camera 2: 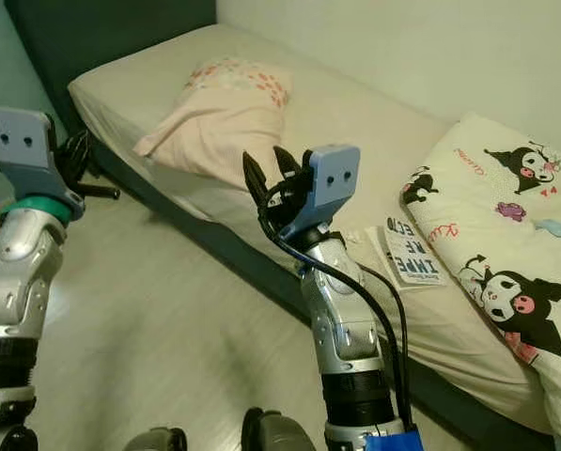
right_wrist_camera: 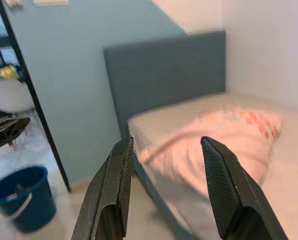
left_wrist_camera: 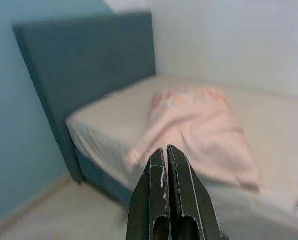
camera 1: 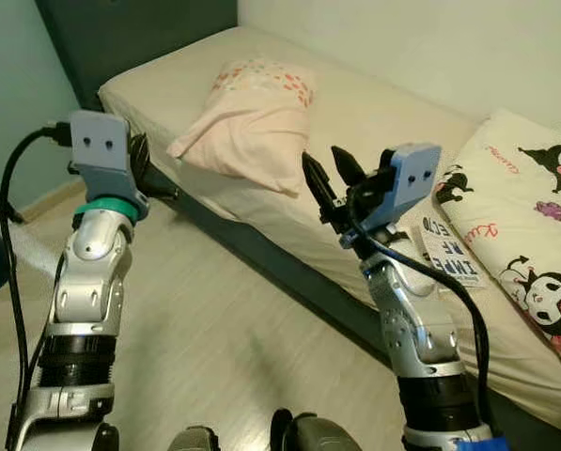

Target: Clean up the room

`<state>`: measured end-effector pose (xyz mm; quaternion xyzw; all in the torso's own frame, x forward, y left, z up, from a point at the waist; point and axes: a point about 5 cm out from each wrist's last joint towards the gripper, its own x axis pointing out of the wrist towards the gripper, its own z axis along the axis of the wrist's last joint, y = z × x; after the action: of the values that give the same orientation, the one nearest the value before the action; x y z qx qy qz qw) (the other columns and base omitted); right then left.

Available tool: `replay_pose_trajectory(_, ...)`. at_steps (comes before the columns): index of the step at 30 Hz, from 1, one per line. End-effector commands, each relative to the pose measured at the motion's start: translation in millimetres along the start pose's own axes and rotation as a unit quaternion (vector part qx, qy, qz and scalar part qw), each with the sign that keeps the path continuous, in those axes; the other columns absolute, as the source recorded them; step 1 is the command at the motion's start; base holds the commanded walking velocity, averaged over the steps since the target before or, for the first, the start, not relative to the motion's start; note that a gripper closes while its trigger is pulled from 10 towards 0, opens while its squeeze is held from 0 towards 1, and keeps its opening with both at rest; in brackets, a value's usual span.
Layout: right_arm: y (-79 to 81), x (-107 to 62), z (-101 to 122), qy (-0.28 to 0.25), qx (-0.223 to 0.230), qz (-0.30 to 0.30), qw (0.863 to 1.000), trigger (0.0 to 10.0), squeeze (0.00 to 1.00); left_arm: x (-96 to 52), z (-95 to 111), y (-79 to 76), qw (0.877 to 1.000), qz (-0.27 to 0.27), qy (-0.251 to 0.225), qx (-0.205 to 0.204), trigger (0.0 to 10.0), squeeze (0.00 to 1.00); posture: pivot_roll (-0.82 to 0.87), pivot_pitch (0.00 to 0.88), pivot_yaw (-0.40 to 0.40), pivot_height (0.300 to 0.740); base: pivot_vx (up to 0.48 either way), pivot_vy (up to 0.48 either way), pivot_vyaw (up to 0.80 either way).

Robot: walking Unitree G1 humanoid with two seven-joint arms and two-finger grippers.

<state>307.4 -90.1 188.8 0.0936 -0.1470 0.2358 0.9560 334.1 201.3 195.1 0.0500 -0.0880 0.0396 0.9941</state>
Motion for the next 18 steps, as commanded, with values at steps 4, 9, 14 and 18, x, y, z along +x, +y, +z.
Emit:
replay_pose_trajectory(4,-5.9,-29.9,-64,0.120,0.007,-0.029,0.992,10.0,0.00,-32.0,-72,-3.0,0.992,0.006,0.125,0.012,10.0,0.00,-0.03,0.046,-0.019,0.740,0.000,0.000,0.00)
replay_pose_trajectory(9,-2.4,-49.1,-93,0.178,0.018,-0.037,0.983,10.0,0.00,-57.9,-109,-5.0,0.981,-0.009,0.191,0.026,10.0,0.00,-0.02,0.057,-0.018,0.740,0.000,0.000,0.00)
replay_pose_trajectory(14,1.3,-56.2,-100,0.192,0.022,-0.037,0.980,10.0,0.00,-82.4,-132,-13.3,0.970,-0.035,0.240,0.013,10.0,0.00,-0.02,0.082,-0.019,0.740,0.000,0.000,0.00)
replay_pose_trajectory(18,-1.3,-60.8,-105,0.197,0.020,-0.044,0.979,10.0,0.00,-93.8,-143,-14.9,0.965,-0.033,0.260,0.005,10.0,0.00,-0.04,0.086,-0.021,0.740,0.000,0.000,0.00)
